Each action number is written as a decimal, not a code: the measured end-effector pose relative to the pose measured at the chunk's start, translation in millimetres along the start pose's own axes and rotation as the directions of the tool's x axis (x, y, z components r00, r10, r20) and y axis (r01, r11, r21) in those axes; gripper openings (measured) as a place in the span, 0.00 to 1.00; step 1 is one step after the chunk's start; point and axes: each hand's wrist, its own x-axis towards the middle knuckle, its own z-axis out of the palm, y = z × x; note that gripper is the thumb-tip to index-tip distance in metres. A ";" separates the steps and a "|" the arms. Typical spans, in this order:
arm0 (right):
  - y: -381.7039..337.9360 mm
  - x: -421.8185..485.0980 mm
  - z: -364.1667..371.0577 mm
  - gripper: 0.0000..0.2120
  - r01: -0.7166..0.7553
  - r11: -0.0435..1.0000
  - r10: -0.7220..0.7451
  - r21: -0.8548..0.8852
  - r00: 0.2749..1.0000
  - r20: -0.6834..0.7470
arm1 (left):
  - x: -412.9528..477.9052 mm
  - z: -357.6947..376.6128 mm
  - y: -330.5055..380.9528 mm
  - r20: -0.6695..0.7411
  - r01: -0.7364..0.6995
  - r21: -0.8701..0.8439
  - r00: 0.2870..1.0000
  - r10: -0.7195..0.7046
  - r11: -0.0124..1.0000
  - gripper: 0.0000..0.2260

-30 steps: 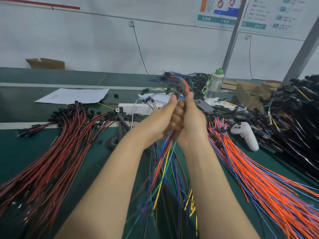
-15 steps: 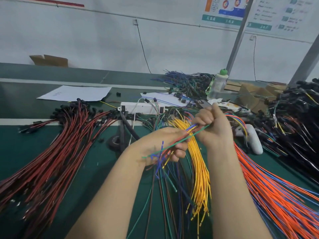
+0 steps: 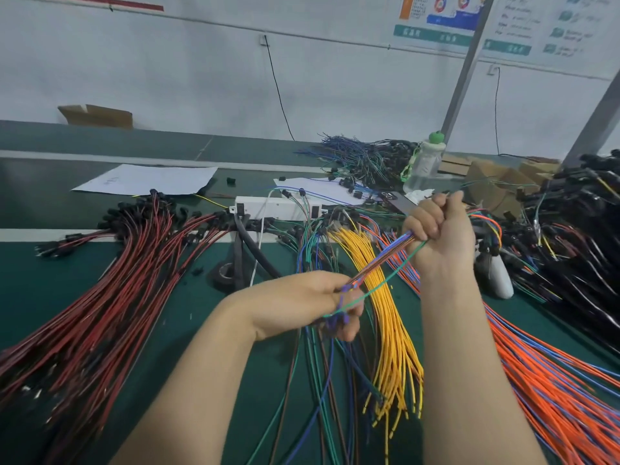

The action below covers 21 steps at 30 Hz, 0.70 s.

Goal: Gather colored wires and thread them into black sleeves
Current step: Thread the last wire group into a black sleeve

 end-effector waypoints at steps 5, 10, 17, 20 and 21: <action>-13.5 -1.4 -4.6 0.22 -0.046 0.973 0.028 0.226 0.996 0.080 | -2.1 -2.9 -5.5 0.167 0.076 0.093 0.982 -0.091 0.993 0.12; -16.0 -3.2 -6.7 0.22 -0.069 0.917 0.032 0.394 0.994 0.101 | -6.1 -13.6 -21.8 0.191 -0.082 -0.227 0.973 0.127 0.970 0.13; -28.1 -2.7 -2.6 0.24 0.057 0.825 -0.120 0.562 0.990 0.074 | -8.8 -26.0 -49.0 0.172 0.100 -0.219 0.983 -0.062 0.971 0.13; -24.8 -2.5 0.2 0.24 0.102 0.874 -0.136 0.474 0.990 0.039 | -0.1 -21.7 -42.0 0.087 0.110 -0.055 0.991 -0.105 0.992 0.12; -21.4 -2.9 -0.3 0.23 0.106 0.898 -0.131 0.426 0.991 0.029 | 5.2 -20.0 -37.9 -0.029 0.094 -0.175 0.994 -0.101 0.980 0.12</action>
